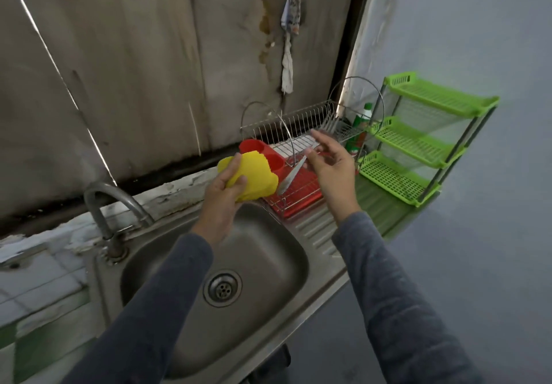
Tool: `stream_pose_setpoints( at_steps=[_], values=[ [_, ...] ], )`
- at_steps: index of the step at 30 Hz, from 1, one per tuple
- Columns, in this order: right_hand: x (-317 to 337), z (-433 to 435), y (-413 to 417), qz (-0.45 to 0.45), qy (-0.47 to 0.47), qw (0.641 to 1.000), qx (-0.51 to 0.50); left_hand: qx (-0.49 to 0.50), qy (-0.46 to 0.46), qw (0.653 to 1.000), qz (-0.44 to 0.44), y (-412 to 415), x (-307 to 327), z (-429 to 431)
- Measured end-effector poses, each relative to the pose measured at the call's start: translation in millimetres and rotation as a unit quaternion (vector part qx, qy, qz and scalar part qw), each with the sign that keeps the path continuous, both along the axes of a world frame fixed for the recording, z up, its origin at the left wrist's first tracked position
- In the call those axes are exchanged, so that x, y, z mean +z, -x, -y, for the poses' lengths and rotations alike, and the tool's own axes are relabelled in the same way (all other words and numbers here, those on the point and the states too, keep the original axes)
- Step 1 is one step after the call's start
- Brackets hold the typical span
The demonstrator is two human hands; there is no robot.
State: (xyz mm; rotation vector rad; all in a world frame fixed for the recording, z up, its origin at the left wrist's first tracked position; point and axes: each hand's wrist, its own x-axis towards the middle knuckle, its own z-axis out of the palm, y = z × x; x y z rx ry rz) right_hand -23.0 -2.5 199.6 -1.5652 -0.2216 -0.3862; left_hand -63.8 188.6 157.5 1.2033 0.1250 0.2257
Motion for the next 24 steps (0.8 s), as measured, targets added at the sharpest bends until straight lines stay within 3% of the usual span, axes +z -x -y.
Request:
stream_pose_setpoints(
  at_steps=[13, 19, 24],
  values=[
    [-5, -39, -74, 0.082, 0.081, 0.993, 0.033, 0.083, 0.002, 0.997, -0.008, -30, 7, -23],
    [-36, -50, -73, 0.043, 0.127, 0.991, 0.024, 0.098, -0.004, 0.995, -0.023, -25, -6, -23],
    [-32, -48, -73, 0.019, 0.073, 0.997, 0.03, 0.107, -0.002, 0.994, -0.026, -24, -10, -18]
  ],
)
